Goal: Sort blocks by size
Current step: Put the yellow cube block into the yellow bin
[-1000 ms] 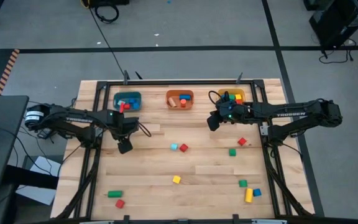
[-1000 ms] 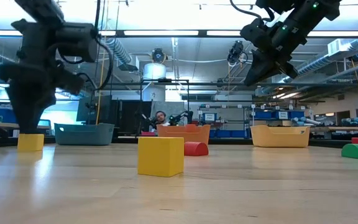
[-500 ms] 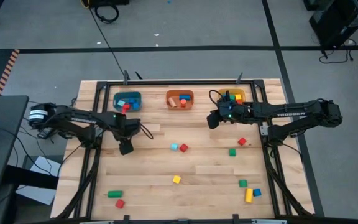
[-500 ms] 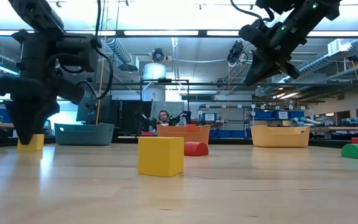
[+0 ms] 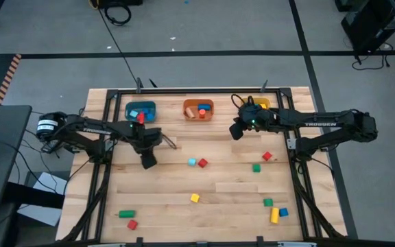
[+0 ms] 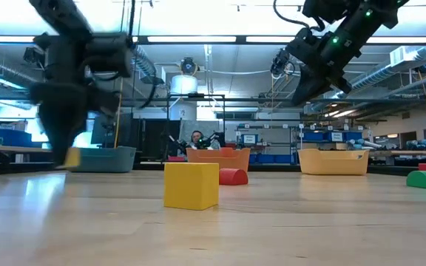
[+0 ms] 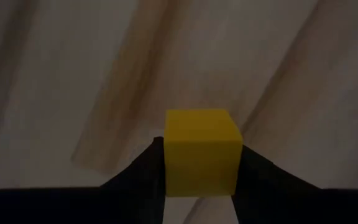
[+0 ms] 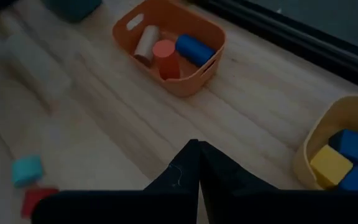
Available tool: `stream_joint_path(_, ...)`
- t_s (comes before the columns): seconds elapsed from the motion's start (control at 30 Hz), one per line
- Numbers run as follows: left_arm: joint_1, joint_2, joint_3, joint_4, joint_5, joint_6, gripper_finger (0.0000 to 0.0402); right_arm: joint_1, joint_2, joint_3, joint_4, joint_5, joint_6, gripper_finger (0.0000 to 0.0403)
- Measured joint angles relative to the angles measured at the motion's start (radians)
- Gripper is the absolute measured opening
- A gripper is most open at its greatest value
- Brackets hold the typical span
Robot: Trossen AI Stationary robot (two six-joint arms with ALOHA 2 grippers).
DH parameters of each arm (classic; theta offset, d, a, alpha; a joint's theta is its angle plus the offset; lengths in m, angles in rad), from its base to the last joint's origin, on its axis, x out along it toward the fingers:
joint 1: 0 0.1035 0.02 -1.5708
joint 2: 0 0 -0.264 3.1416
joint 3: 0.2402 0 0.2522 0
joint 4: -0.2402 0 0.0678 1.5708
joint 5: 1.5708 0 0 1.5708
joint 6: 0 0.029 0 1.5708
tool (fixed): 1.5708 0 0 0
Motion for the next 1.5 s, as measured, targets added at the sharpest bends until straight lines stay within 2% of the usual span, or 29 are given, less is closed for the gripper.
stream_joint_path(0.17, 0.000, -0.001, 0.111, 0.098, -0.036, -0.055, 0.0133, -0.078, 0.000, 0.000, -0.021, -0.144, -0.174, 0.0016)
stream_joint_path(0.3, 0.025, -0.001, 0.181, 0.233, -0.069, -0.091, 0.0133, -0.142, -0.022, -0.001, -0.023, -0.164, -0.248, 0.0015)
stream_joint_path(0.4, 0.054, -0.001, 0.219, 0.319, -0.091, -0.138, 0.0133, -0.181, -0.086, -0.029, 0.099, -0.192, -0.335, 0.0017)
stream_joint_path(0.6, 0.101, 0.014, 0.239, 0.377, -0.123, -0.116, 0.0133, -0.322, -0.242, -0.195, 0.364, -0.385, -0.392, 0.0016)
stream_joint_path(0.67, 0.122, 0.031, 0.239, 0.385, -0.125, -0.119, 0.0133, -0.365, -0.274, -0.242, 0.397, -0.434, -0.390, 0.0016)
stream_joint_path(0.8, 0.193, 0.061, 0.239, 0.444, -0.120, -0.139, 0.0133, -0.411, -0.307, -0.294, 0.403, -0.442, -0.388, 0.0025)
stream_joint_path(0.93, 0.246, 0.089, 0.239, 0.634, -0.043, -0.266, 0.0133, -0.417, -0.305, -0.302, 0.379, -0.448, -0.391, 0.0038)
stream_joint_path(1.07, 0.234, 0.138, 0.241, 0.882, -0.023, -0.394, 0.0133, -0.402, -0.298, -0.302, 0.371, -0.485, -0.446, 0.0059)
stream_joint_path(1.13, 0.221, 0.180, 0.268, 0.951, -0.006, -0.449, 0.0133, -0.386, -0.295, -0.302, 0.378, -0.496, -0.489, 0.0073)
stream_joint_path(1.3, 0.181, 0.333, 0.434, 0.952, 0.067, -0.490, 0.0133, -0.339, -0.295, -0.302, 0.414, -0.496, -0.567, 0.0122)
stream_joint_path(1.5, 0.173, 0.533, 0.686, 0.953, 0.204, -0.505, 0.0134, -0.279, -0.295, -0.302, 0.476, -0.503, -0.643, 0.0194)
